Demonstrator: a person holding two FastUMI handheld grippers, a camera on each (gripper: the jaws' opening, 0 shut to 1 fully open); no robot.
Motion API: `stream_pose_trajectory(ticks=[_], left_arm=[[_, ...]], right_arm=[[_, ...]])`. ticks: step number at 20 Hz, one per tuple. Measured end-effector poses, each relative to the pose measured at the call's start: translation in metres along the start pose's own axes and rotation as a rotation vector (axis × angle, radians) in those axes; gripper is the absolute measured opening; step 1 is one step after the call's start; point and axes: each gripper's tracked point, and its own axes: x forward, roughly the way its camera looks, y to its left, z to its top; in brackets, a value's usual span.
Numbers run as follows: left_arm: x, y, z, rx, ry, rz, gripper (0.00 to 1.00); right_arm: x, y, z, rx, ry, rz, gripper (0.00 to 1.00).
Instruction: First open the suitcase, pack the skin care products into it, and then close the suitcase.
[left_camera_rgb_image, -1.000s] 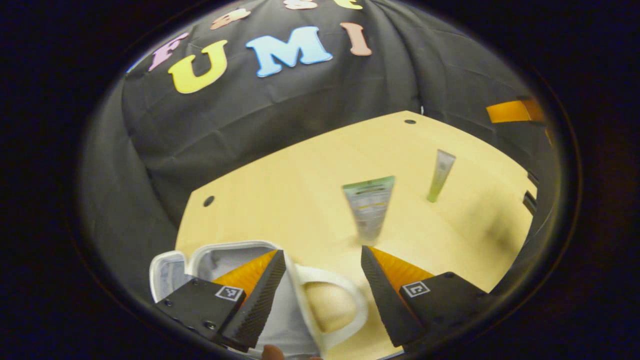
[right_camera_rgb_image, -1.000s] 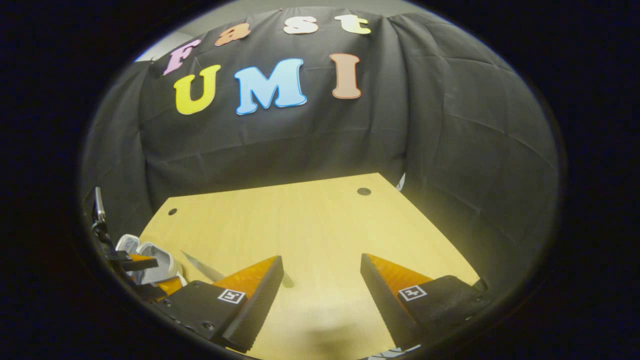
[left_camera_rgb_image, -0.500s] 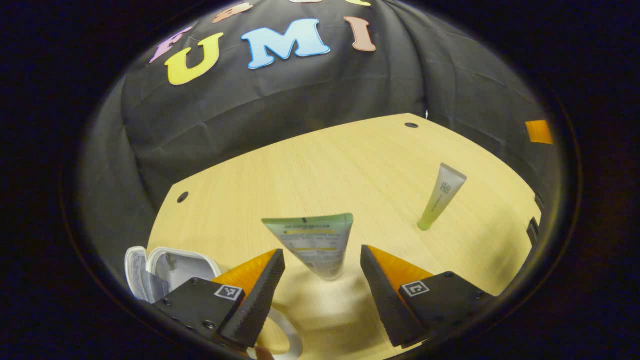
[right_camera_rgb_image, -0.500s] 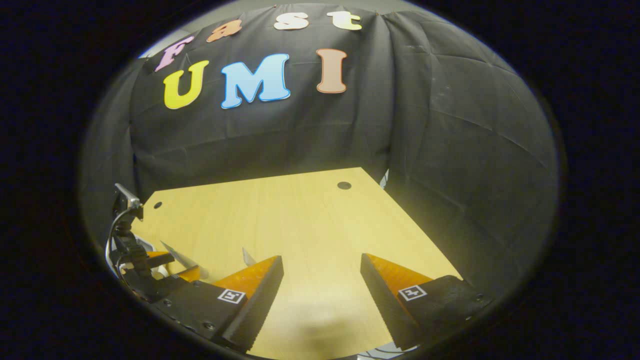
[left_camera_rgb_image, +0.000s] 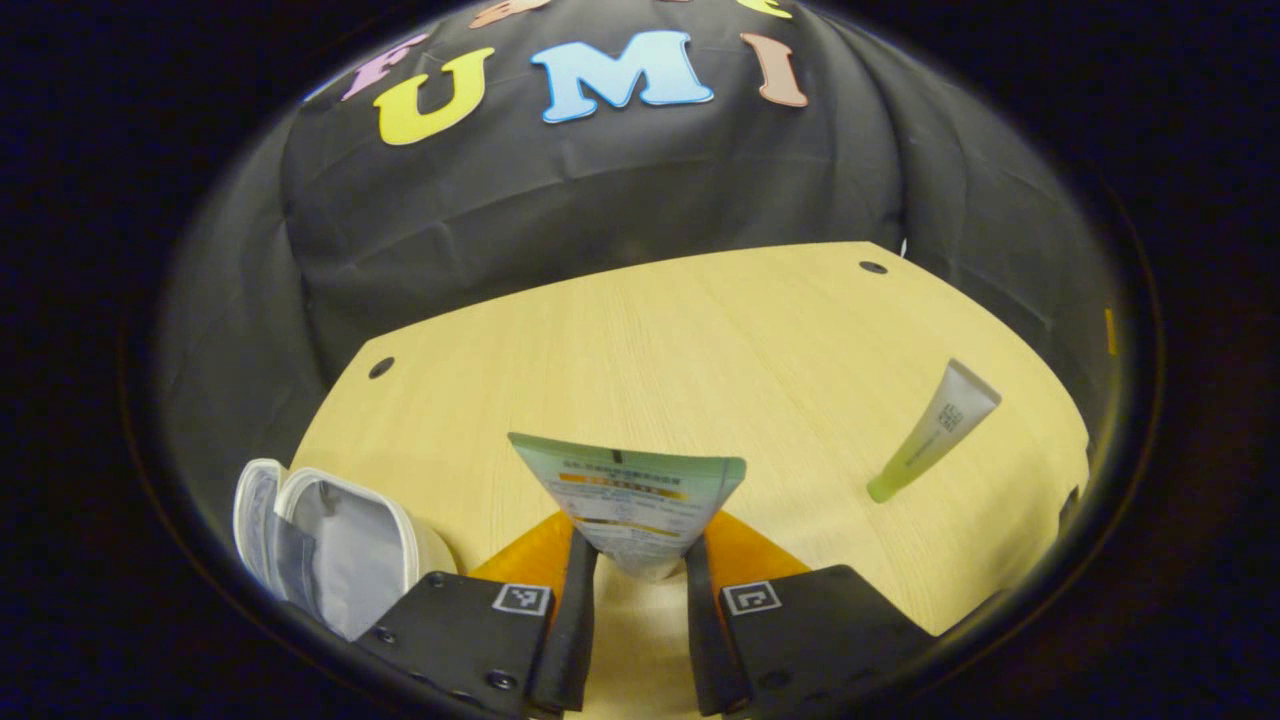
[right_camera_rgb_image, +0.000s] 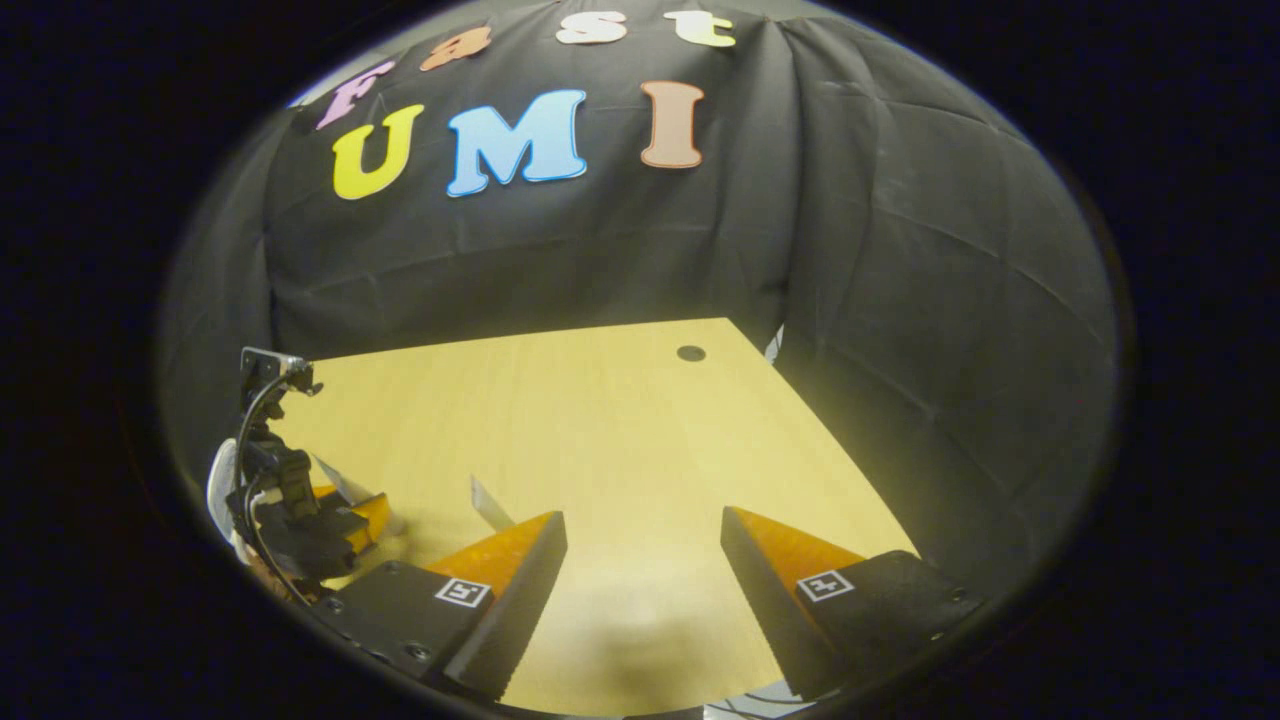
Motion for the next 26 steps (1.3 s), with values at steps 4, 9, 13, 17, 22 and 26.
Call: stream_pose_trajectory(ticks=[4, 9, 13, 17, 22, 26], left_arm=[[-0.021, 0.008, -0.007, -0.073, 0.012, -0.001, 0.41], [-0.081, 0.041, 0.010, -0.201, -0.020, 0.053, 0.41], [-0.140, 0.101, 0.017, -0.259, -0.047, 0.171, 0.41], [-0.192, 0.178, -0.004, -0.323, -0.028, 0.319, 0.41], [-0.238, 0.244, -0.045, -0.385, 0.026, 0.430, 0.41], [-0.238, 0.264, -0.075, -0.410, 0.131, 0.383, 0.41]], right_arm=[[0.020, 0.039, -0.031, -0.052, 0.106, 0.132, 0.94], [0.060, 0.094, -0.067, -0.130, 0.250, 0.280, 0.88], [0.100, 0.124, -0.076, -0.140, 0.292, 0.320, 0.84], [0.135, 0.139, -0.086, -0.138, 0.328, 0.312, 0.75], [0.159, 0.136, -0.091, -0.140, 0.326, 0.251, 0.43], [0.131, 0.154, -0.096, -0.061, 0.419, 0.331, 0.28]])
